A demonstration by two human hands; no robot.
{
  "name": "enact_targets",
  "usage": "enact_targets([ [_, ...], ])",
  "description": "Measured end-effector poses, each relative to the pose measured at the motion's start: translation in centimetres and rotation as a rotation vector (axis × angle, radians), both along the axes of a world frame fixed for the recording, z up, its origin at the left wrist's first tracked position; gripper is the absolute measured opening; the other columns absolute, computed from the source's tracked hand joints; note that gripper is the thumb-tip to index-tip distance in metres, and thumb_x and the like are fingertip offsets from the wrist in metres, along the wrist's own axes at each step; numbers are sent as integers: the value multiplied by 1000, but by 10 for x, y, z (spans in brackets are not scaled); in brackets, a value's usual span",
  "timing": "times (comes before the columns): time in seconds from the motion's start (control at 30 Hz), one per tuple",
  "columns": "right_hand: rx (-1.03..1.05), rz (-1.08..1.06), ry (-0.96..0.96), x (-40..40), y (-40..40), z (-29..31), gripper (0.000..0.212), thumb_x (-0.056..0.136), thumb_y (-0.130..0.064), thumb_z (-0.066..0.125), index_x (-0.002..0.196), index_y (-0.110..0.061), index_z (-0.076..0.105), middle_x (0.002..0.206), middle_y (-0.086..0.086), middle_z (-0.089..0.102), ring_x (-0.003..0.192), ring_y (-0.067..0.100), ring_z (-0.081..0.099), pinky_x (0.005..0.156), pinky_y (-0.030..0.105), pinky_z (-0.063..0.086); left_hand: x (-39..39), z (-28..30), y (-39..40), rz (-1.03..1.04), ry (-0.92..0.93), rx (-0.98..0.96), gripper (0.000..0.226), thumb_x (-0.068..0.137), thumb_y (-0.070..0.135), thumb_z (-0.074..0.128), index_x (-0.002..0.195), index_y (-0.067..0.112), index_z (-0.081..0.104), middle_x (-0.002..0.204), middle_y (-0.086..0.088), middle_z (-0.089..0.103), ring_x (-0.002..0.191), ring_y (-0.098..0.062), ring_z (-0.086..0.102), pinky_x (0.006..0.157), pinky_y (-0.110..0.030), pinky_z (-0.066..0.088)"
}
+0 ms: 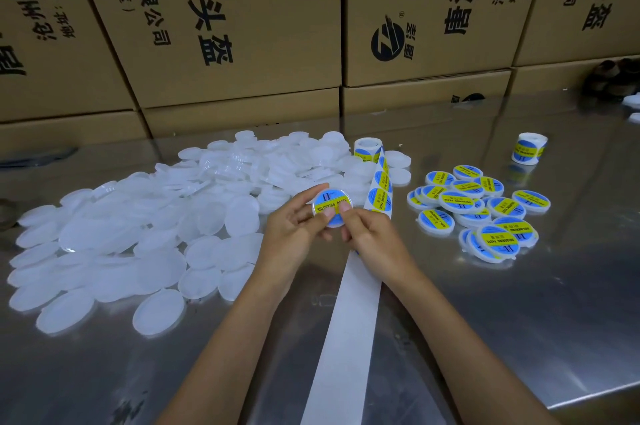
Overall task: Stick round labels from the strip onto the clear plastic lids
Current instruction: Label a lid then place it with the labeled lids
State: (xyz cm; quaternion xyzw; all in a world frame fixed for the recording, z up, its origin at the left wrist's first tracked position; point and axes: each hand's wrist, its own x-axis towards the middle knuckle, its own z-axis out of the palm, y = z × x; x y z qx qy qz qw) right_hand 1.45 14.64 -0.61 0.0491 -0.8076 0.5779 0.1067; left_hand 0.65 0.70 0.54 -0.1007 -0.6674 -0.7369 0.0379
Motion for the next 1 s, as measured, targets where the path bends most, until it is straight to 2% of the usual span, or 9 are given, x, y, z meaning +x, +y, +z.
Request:
enact_targets([
  [0.1,5,64,-35,-1,1,1,45,101,-39,52,61,-18,49,48,-13,38,47,4,33,53,21,29,-2,-1,-1,69,-6,-11,27,99,16,63,124,22,70,95,7,78,65,-12,70,75,-24,60],
  [0.17,-14,96,-83,-2,2,1,44,101,-37,52,62,-17,51,43,-14,41,42,3,35,47,13,29,-3,-1,0,105,-23,0,26,103,23,57,125,21,70,96,6,79,72,-13,74,69,-20,58],
  [0.23,-113,24,-127,-3,5,2,42,101,-37,52,64,-17,54,44,-13,42,39,2,35,42,10,27,-3,-1,0,108,-64,24,29,104,30,52,131,25,63,100,1,78,79,-14,75,69,-19,57],
  [0.4,-674,-443,-230,-13,42,4,37,103,-36,48,74,-15,58,58,-2,47,42,7,36,41,20,27,-4,-1,2,66,-145,-18,35,105,34,49,138,24,56,103,-1,78,87,-18,72,78,-33,61],
  [0.5,-994,-445,-267,-14,60,5,38,106,-34,40,77,-13,55,63,-1,44,50,9,37,45,20,32,-4,-3,5,64,-157,-77,34,106,35,48,136,23,59,101,0,78,86,-18,70,78,-33,60],
  [0.67,-1349,-385,-259,-13,68,8,27,103,-18,39,82,-9,53,72,4,45,60,13,37,56,22,34,-5,-7,6,87,-111,-220,31,107,23,44,134,19,60,103,-3,77,86,-20,70,77,-32,60],
  [0.8,-1413,-328,-229,-12,71,7,21,100,-11,38,93,-7,57,73,2,47,59,13,35,56,22,32,-6,-8,5,87,-129,-221,30,106,18,42,128,17,63,100,-4,77,84,-19,70,77,-32,60],
  [0.9,-1355,-281,-230,-13,71,6,26,99,-12,37,100,-6,62,72,0,49,58,12,34,56,22,31,-7,-9,3,144,-82,-236,28,103,10,45,121,14,67,96,-1,75,86,-15,67,76,-24,57],
  [1.0,-1234,-243,-237,-13,68,6,28,100,-18,40,105,-8,65,69,-1,50,57,11,36,57,22,33,-10,-10,-10,421,62,-515,29,98,8,50,117,17,69,111,1,71,106,-16,63,90,-25,50],
])
